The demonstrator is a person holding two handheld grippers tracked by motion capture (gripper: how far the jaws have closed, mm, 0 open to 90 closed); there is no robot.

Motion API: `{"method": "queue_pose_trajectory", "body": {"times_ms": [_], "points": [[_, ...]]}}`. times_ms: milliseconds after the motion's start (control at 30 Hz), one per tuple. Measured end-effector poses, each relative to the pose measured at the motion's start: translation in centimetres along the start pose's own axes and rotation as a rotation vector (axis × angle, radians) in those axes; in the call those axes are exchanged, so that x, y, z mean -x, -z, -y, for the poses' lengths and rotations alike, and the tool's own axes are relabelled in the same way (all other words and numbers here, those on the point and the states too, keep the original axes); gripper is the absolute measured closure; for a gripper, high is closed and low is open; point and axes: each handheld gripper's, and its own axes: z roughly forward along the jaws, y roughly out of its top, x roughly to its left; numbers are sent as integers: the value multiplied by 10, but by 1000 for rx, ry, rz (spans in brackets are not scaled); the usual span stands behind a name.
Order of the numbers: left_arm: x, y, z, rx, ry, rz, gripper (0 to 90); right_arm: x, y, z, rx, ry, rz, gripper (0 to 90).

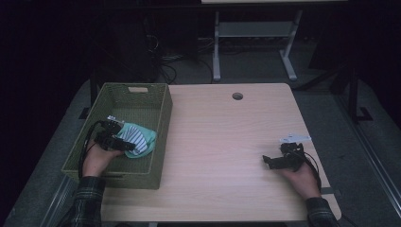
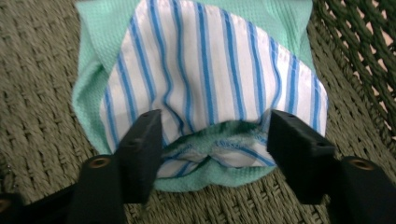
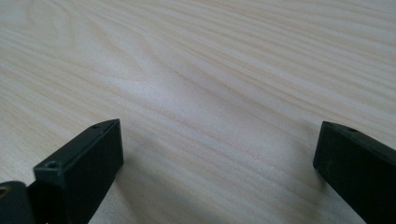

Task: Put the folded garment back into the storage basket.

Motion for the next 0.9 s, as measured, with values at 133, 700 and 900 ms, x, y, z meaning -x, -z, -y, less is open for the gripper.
{"method": "queue_pose_trajectory", "body": {"times_ms": [133, 700, 900], "points": [[0, 2, 0, 28, -7, -14, 228, 0, 0, 0, 0, 0, 0, 11], [-1, 4, -1, 51, -10, 19, 126, 0, 0, 0, 0, 0, 0, 11], [-2, 9, -1, 83, 6, 49, 127, 0, 0, 0, 0, 0, 0, 11]]}}
